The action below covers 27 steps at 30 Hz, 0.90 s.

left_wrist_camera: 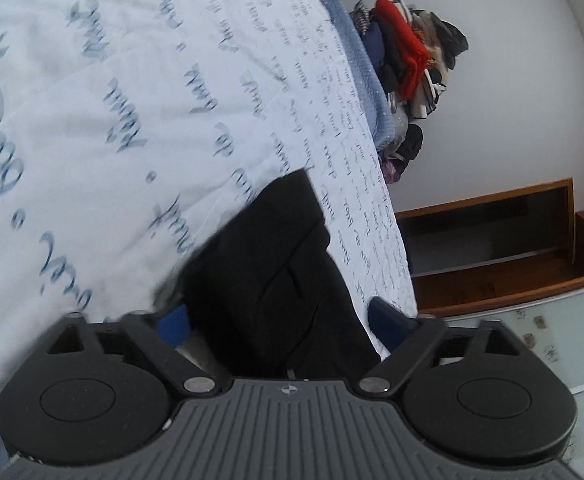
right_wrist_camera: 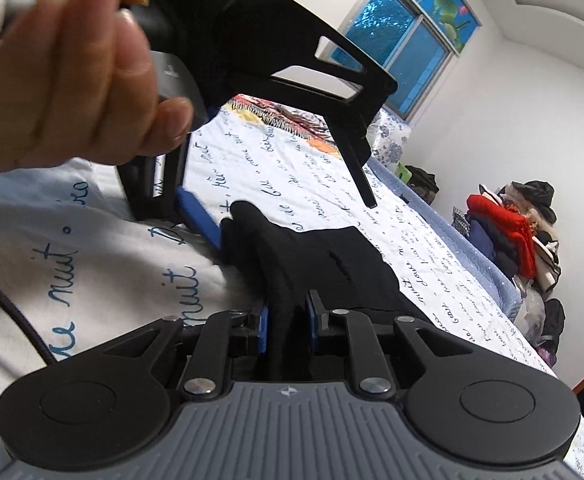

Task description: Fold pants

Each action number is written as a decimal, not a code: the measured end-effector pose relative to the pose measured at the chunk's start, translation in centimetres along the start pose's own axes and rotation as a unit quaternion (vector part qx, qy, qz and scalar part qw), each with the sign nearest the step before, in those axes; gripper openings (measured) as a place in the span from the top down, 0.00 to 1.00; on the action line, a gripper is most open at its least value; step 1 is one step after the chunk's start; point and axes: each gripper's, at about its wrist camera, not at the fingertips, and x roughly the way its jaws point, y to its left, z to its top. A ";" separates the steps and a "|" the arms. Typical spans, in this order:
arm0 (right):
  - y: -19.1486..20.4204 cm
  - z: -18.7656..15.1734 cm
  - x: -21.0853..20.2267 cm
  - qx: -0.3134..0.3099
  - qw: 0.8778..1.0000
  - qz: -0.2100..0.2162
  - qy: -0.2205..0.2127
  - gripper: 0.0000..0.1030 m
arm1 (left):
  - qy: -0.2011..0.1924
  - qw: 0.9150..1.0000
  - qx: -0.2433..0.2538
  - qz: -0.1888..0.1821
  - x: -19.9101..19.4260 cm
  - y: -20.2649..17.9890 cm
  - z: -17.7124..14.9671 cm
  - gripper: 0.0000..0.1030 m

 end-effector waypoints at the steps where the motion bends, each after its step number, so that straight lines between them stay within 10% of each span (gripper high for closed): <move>1: 0.0 0.0 0.0 0.000 1.000 0.000 0.001 0.83 | -0.002 1.000 0.010 0.006 0.1 -0.3 0.1 0.41; 5: -0.3 0.2 0.1 0.005 1.000 -0.002 0.001 0.83 | -0.006 0.999 0.046 0.021 0.6 -1.0 0.1 0.62; 10: -0.5 0.3 0.4 0.010 1.000 0.002 0.006 0.83 | -0.006 0.999 0.023 0.024 1.7 0.6 0.1 0.32; 14: -0.5 0.3 0.6 0.007 1.000 0.001 0.009 0.83 | -0.030 0.995 0.067 0.060 1.7 0.1 -0.4 0.81; 20: 0.2 0.4 0.6 -0.013 1.000 -0.010 0.009 0.69 | -0.042 0.985 0.141 0.088 1.3 -2.0 -0.7 0.85; 23: -1.3 0.0 -1.3 0.034 0.999 -0.005 -0.034 0.22 | -0.065 0.965 0.234 0.100 0.6 -5.1 -2.0 0.85; 27: -9.0 -1.6 -5.4 0.275 0.957 0.069 -0.054 0.20 | -0.102 0.915 0.376 0.108 0.0 -8.7 -6.5 0.85</move>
